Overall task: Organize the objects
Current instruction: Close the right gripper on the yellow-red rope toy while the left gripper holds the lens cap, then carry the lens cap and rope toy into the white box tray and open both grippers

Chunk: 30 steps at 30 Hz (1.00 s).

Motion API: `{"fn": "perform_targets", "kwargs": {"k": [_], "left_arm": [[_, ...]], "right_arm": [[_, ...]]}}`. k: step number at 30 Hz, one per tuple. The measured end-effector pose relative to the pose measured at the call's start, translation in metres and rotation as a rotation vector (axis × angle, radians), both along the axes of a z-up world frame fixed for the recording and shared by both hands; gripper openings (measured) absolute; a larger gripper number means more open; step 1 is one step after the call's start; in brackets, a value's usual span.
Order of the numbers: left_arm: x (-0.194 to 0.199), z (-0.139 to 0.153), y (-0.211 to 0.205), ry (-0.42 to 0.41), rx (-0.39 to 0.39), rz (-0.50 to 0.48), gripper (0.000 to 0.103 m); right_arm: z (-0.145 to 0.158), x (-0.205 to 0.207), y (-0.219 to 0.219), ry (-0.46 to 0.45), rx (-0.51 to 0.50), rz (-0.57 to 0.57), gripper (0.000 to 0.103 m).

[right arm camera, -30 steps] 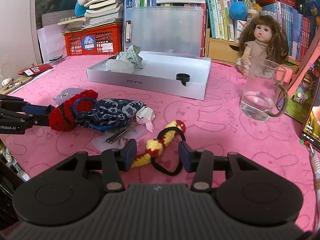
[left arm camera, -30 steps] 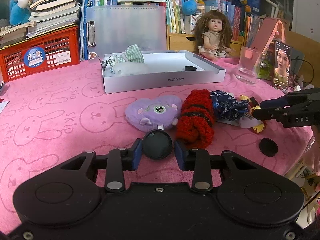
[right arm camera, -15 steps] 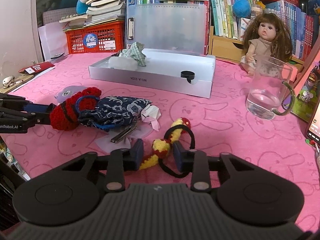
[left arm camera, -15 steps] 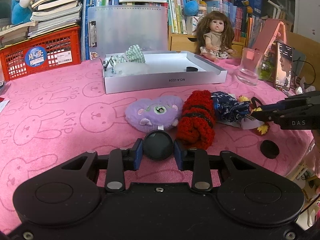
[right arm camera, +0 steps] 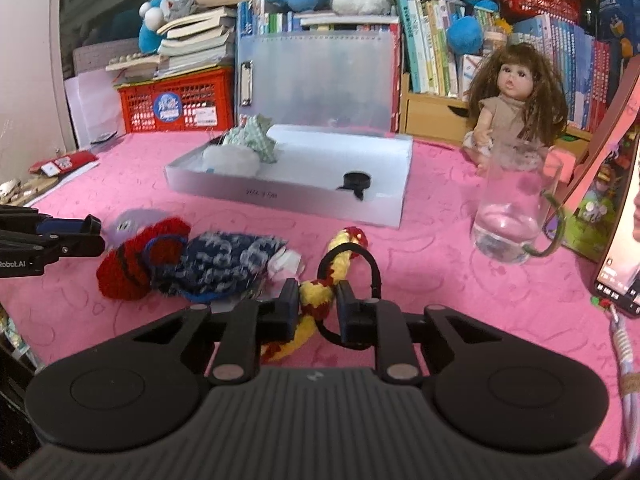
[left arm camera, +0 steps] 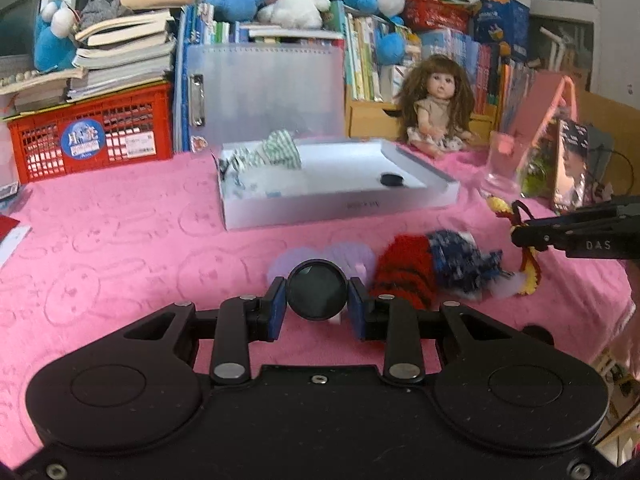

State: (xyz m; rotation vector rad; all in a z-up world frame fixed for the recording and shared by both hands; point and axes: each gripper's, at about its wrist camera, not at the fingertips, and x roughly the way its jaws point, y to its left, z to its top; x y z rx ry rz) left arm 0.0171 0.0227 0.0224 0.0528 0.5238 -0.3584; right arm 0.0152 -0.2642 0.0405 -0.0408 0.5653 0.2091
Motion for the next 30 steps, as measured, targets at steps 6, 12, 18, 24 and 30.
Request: {"fn": "perform_targets", "kwargs": {"k": [6,12,18,24,30], "left_arm": [[0.021,0.018,0.002,-0.037,-0.012,0.035,0.031],[0.046,0.033,-0.002,-0.064,-0.025,0.049,0.031],[0.078,0.042,-0.01,-0.058,-0.052,0.063,0.031],[0.12,0.036,-0.017,-0.007,-0.083,0.091,0.031],[0.153,0.022,-0.024,0.03,-0.078,0.12,0.031]], "right_arm": [[0.015,0.016,-0.004,-0.017,0.023,-0.029,0.023],[0.031,0.036,-0.011,-0.034,0.063,-0.079,0.023],[0.045,0.058,-0.016,-0.057,0.083,-0.103,0.023],[0.053,0.086,-0.023,-0.052,0.137,-0.121,0.023],[0.051,0.113,-0.024,-0.016,0.191,-0.115,0.023]]}}
